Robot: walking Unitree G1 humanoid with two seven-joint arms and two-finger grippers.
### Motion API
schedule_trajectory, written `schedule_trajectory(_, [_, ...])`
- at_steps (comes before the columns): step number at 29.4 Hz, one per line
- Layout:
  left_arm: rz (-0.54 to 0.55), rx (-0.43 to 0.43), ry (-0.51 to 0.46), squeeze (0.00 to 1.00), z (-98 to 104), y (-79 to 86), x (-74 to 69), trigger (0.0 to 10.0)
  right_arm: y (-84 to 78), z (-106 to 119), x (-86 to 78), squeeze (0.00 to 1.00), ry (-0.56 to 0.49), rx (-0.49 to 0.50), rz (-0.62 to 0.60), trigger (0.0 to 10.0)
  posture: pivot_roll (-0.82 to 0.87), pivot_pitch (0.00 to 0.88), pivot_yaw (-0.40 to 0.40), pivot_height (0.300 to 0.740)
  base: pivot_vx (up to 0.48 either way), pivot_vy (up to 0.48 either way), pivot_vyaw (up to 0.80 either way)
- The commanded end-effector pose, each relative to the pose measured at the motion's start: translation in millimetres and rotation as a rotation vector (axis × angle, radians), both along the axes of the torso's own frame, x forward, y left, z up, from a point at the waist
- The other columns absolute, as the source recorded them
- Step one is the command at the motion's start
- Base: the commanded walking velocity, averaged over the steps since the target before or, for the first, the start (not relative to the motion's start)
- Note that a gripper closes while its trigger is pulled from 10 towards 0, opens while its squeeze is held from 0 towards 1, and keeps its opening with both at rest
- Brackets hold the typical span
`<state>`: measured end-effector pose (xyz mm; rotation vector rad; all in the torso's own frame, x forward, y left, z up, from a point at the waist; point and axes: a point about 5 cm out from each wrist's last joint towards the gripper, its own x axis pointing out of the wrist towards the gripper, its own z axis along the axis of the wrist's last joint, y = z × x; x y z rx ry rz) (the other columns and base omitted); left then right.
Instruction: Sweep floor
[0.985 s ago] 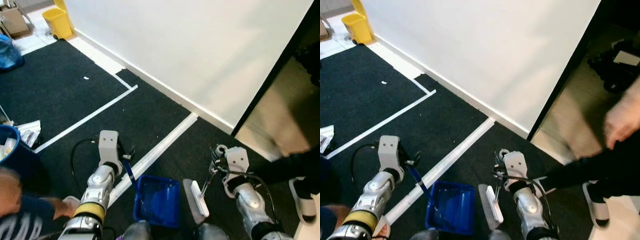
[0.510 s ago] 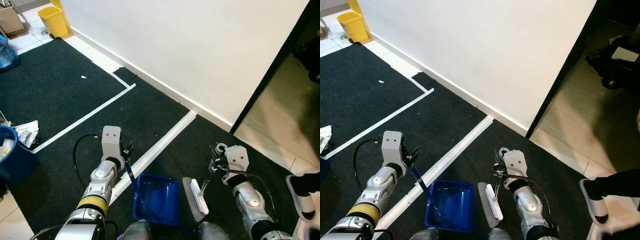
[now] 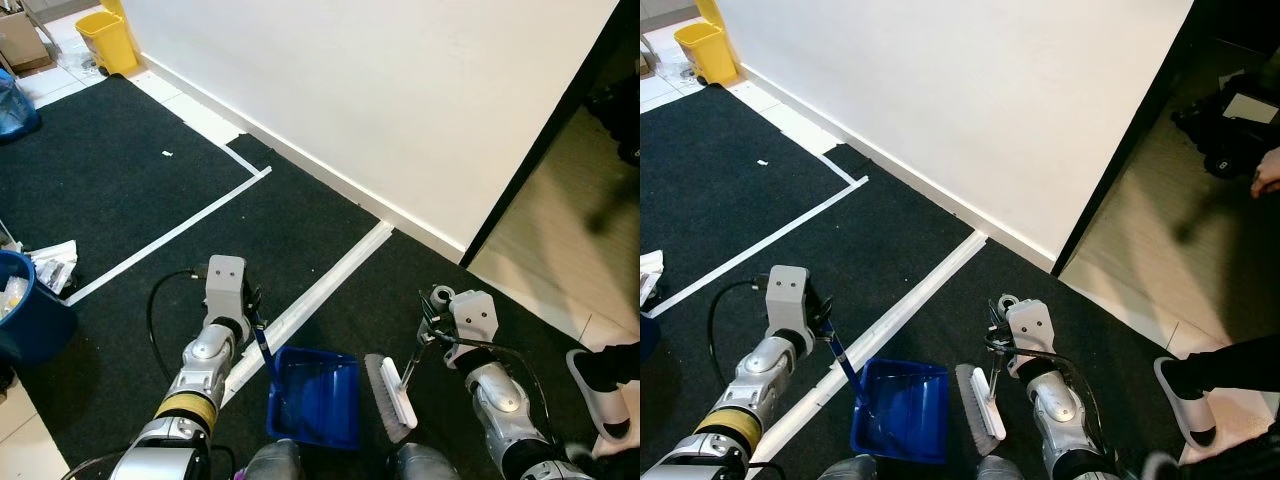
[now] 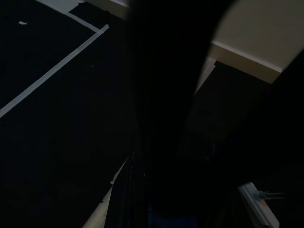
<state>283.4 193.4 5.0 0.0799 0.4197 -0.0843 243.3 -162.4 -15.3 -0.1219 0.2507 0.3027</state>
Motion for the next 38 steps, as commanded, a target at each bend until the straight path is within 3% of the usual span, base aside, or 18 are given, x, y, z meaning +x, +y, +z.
schedule_trajectory(1, [-0.012, 0.034, 0.006, 0.00, -2.5, 1.5, -3.6, 0.0, -4.9, -26.6, -26.3, 0.00, 0.176, -0.016, -0.009, 10.0, 0.02, 0.064, -0.004, 0.740, 0.000, 0.000, 0.00])
schedule_trajectory(3, [-0.002, 0.030, -0.004, 0.00, 0.1, 1.1, -1.7, 0.0, -5.2, -26.8, -26.8, 0.00, 0.176, -0.016, -0.011, 10.0, 0.02, 0.066, -0.002, 0.740, 0.000, 0.000, 0.00])
schedule_trajectory(4, [0.009, 0.028, -0.002, 0.00, 1.4, 2.1, -0.8, 10.0, -5.5, -26.8, -27.0, 0.00, 0.176, -0.016, -0.013, 10.0, 0.02, 0.067, -0.001, 0.740, 0.000, 0.000, 0.00])
schedule_trajectory(10, [0.064, 0.026, -0.007, 0.00, 5.9, 10.5, -0.6, 10.0, -8.0, -21.1, -22.1, 0.00, 0.133, -0.002, -0.043, 10.0, 0.02, 0.068, 0.004, 0.740, 0.000, 0.000, 0.00])
schedule_trajectory(13, [0.113, -0.033, -0.038, 0.00, 14.3, 13.6, 0.8, 10.0, -13.2, -11.8, -13.2, 0.00, 0.077, 0.053, -0.110, 10.0, 0.02, 0.069, 0.008, 0.740, 0.000, 0.000, 0.00])
schedule_trajectory(17, [0.111, -0.070, -0.053, 0.00, 24.1, 6.9, 4.7, 10.0, -16.4, -4.5, -6.8, 0.00, 0.045, 0.114, -0.157, 10.0, 0.02, 0.069, 0.012, 0.740, 0.000, 0.000, 0.00])
schedule_trajectory(23, [0.094, -0.046, -0.081, 0.00, 35.0, 3.7, 8.9, 10.0, -19.2, 4.3, -0.5, 0.00, 0.005, 0.133, -0.193, 10.0, 0.02, 0.069, 0.013, 0.740, 0.000, 0.000, 0.00])
schedule_trajectory(27, [0.076, 0.013, -0.092, 0.00, 36.9, 5.2, 9.3, 10.0, -16.0, 24.9, 12.8, 0.00, -0.088, 0.174, -0.200, 10.0, 0.01, 0.067, 0.014, 0.740, 0.000, 0.000, 0.00])
schedule_trajectory(29, [0.083, 0.033, -0.070, 0.00, 35.1, 6.3, 7.4, 10.0, -11.3, 53.0, 27.5, 0.00, -0.195, 0.207, -0.171, 10.0, 0.01, 0.060, 0.012, 0.740, 0.000, 0.000, 0.00])
schedule_trajectory(38, [0.086, 0.084, -0.037, 0.00, 32.0, 3.3, 5.7, 10.0, -16.7, 95.9, 48.1, 0.00, -0.279, 0.237, -0.230, 10.0, -0.01, 0.039, 0.015, 0.740, 0.000, 0.000, 0.00])
